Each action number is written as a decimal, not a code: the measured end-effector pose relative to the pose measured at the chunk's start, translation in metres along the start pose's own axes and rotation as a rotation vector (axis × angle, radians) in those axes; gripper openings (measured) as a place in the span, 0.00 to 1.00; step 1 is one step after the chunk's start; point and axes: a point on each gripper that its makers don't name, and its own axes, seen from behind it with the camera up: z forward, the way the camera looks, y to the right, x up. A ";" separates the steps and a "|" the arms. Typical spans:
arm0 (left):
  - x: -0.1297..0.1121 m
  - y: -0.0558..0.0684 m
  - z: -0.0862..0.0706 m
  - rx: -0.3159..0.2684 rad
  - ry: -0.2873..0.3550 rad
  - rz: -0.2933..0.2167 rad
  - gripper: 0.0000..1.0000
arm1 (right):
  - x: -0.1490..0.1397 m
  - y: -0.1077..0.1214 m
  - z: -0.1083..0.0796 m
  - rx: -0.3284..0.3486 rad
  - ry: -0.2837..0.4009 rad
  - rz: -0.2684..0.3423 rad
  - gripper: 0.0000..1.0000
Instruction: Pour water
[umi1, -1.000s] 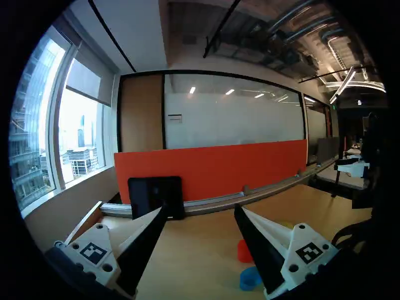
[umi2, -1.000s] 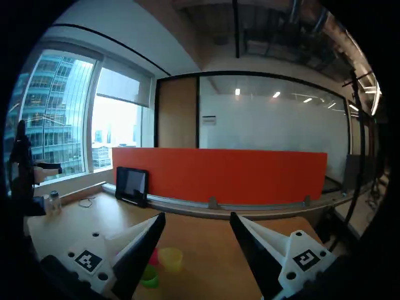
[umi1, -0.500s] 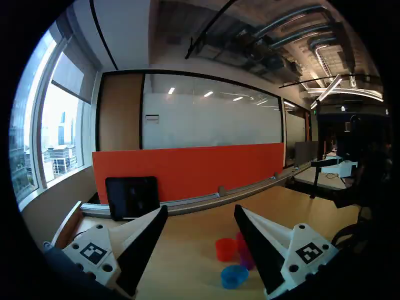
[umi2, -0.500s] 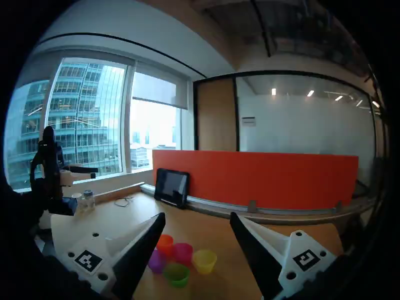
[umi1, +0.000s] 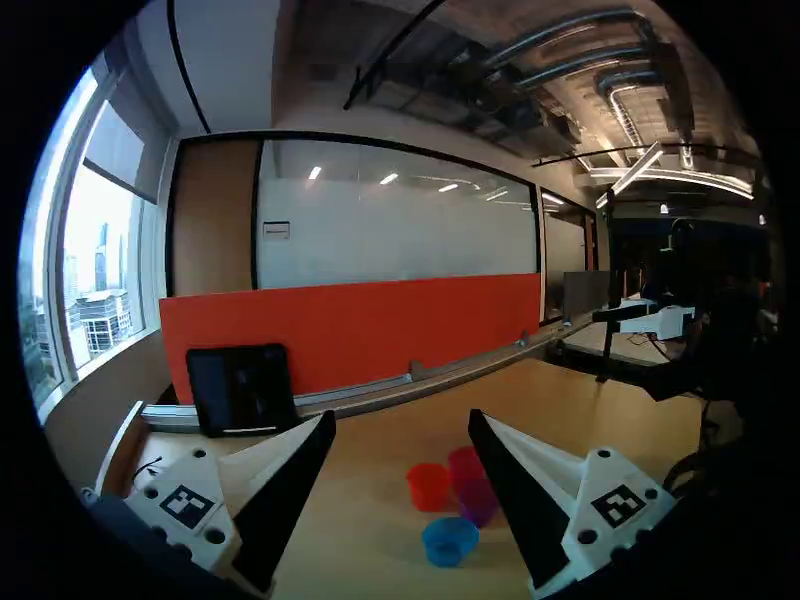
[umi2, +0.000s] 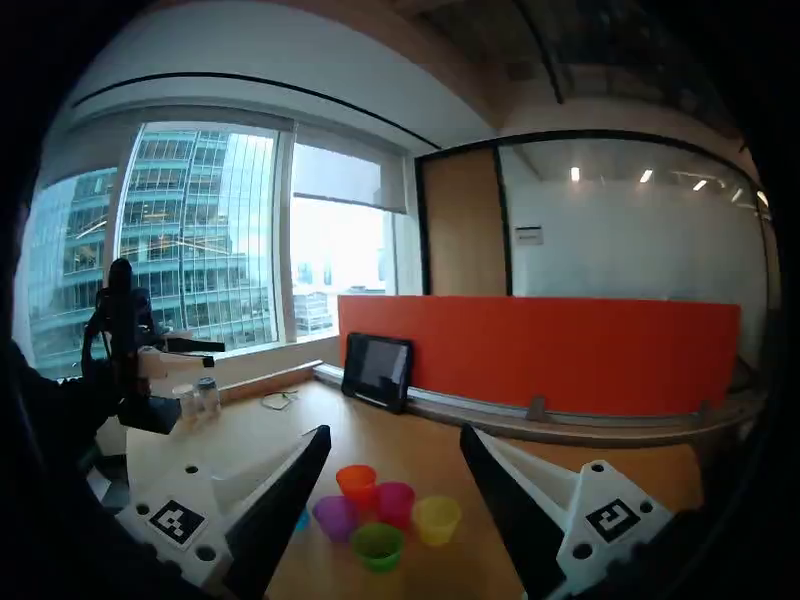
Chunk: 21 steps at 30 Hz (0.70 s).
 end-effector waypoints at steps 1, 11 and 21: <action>-0.002 0.001 0.000 -0.005 -0.003 0.003 0.99 | -0.002 0.000 0.000 0.005 -0.005 -0.002 1.00; -0.039 0.012 0.008 -0.052 -0.063 0.001 0.99 | -0.036 -0.003 0.010 0.043 -0.075 -0.024 1.00; -0.084 0.020 0.018 -0.073 -0.133 0.021 0.99 | -0.075 -0.004 0.017 0.070 -0.148 -0.061 1.00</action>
